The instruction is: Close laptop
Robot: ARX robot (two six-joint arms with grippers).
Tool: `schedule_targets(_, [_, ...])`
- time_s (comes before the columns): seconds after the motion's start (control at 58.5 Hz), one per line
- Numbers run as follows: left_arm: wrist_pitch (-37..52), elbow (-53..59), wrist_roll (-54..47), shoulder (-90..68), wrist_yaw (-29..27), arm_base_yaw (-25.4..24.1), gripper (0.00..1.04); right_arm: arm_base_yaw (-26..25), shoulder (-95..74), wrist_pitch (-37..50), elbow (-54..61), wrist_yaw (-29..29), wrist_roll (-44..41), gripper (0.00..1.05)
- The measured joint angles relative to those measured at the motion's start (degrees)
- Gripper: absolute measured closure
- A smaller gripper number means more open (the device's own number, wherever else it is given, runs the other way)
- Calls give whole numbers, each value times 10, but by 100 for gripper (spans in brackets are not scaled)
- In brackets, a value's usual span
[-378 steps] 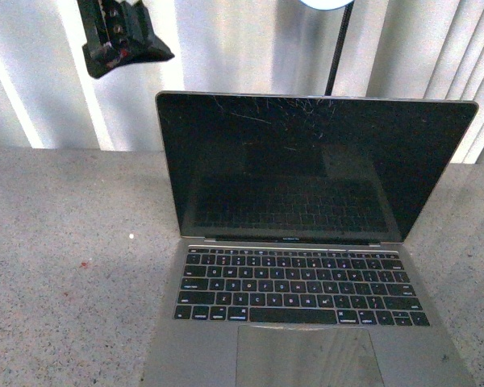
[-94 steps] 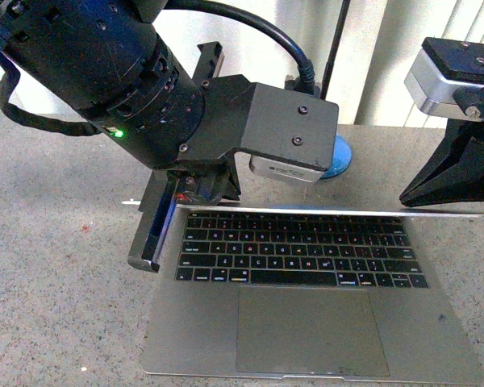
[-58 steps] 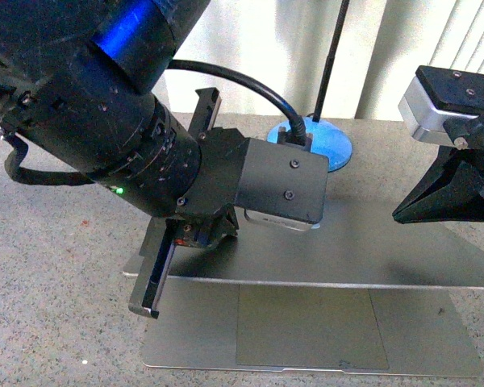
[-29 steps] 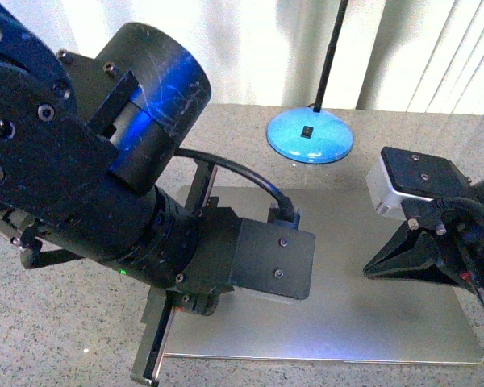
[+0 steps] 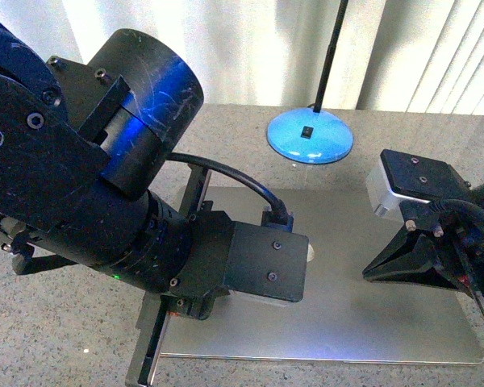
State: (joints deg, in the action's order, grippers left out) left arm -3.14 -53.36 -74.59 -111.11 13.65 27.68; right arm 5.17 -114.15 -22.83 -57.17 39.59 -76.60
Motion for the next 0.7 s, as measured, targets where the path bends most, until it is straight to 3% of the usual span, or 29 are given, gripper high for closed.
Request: schedule_targets(0.701, [-4,9,1,21,-4,0,101,2,0,17,10,0,11,102])
